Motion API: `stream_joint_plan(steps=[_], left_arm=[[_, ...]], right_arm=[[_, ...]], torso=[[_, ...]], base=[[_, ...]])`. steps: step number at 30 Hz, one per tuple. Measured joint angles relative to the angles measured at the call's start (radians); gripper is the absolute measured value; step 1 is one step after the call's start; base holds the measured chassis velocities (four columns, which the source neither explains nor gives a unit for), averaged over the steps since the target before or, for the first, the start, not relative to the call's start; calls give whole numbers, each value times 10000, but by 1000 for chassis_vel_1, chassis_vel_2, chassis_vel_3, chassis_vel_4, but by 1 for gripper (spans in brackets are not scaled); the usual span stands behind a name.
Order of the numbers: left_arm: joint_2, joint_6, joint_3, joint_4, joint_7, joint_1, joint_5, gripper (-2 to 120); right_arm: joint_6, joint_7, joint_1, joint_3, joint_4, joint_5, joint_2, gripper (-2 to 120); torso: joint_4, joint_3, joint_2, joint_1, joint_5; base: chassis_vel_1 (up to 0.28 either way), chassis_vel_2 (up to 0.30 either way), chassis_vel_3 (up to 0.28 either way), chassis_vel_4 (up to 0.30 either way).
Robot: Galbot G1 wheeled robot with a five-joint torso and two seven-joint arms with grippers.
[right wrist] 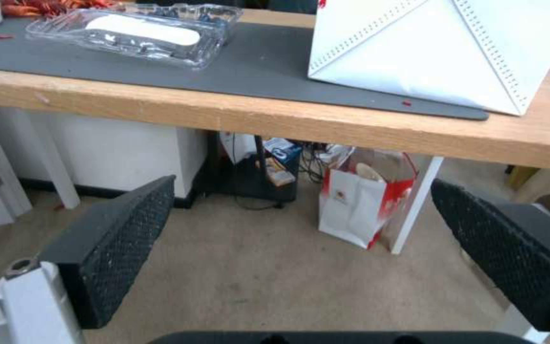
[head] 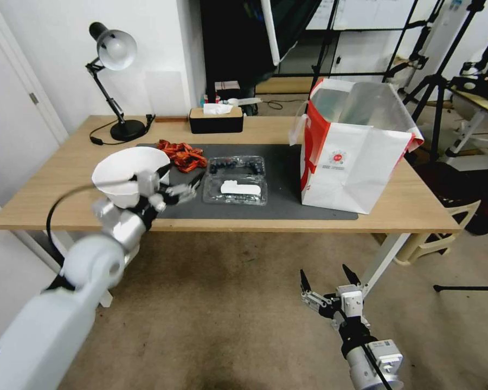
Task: Close the takeout container lid, then place the container into the takeout bag.
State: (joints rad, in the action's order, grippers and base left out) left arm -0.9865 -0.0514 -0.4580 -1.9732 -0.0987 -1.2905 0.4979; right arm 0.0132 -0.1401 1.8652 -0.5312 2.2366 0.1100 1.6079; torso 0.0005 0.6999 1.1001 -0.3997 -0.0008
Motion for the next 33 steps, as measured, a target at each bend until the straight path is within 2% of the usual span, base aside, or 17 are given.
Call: stream_joint_plan(steps=[1, 2, 3, 4, 6, 10, 12, 17, 33], left_arm=[[0, 0, 0, 0, 0, 0, 0, 100], [-214, -390, -196, -50, 114, -487, -470, 100], [-467, -764, -399, -71, 179, -982, -816, 100], [-467, -764, -399, -71, 179, -982, -816, 100], [-1027, -1495, -803, -61, 179, -1806, -1301, 100], [-1444, -1804, -985, -58, 225, -2501, -1430, 100], [-1934, -2169, -993, -81, 416, -3362, -1915, 100], [-2345, -2251, -761, -9, 609, -3731, -2219, 100], [-2612, -2357, -682, -58, 604, -4058, -2177, 100]], right_arm=[[0, 0, 0, 0, 0, 0, 0, 100], [-43, 10, 31, -17, 6, -7, 2, 100], [-60, 22, 37, -23, 32, -27, 3, 100], [-60, 22, 37, -23, 32, -27, 3, 100], [-70, 45, 32, -26, 114, -70, 1, 100], [-121, 90, 42, -35, 213, -150, 0, 100], [-496, 118, 82, -122, 324, -317, 0, 100], [-759, 176, 122, -248, 430, -419, 1, 100], [-1670, -108, -72, -377, -139, -729, 1, 100]], torso=[[0, 0, 0, 0, 0], [-8, 0, 0, 0, 8], [-8, -1, 0, 0, 10], [-8, -1, 0, 0, 10], [-2, 0, -1, 0, 9], [-5, -1, -1, 0, 6], [-4, -1, 0, 0, 10], [-8, 0, 0, -2, 7], [-5, 1, 0, -2, 8]], base=[[0, 0, 0, 0], [0, 0, 0, 0], [0, 0, 0, 0], [0, 0, 0, 0], [0, 0, 0, 0], [0, 0, 0, 0], [0, 0, 0, 0], [0, 0, 0, 0], [0, 0, 0, 0]])
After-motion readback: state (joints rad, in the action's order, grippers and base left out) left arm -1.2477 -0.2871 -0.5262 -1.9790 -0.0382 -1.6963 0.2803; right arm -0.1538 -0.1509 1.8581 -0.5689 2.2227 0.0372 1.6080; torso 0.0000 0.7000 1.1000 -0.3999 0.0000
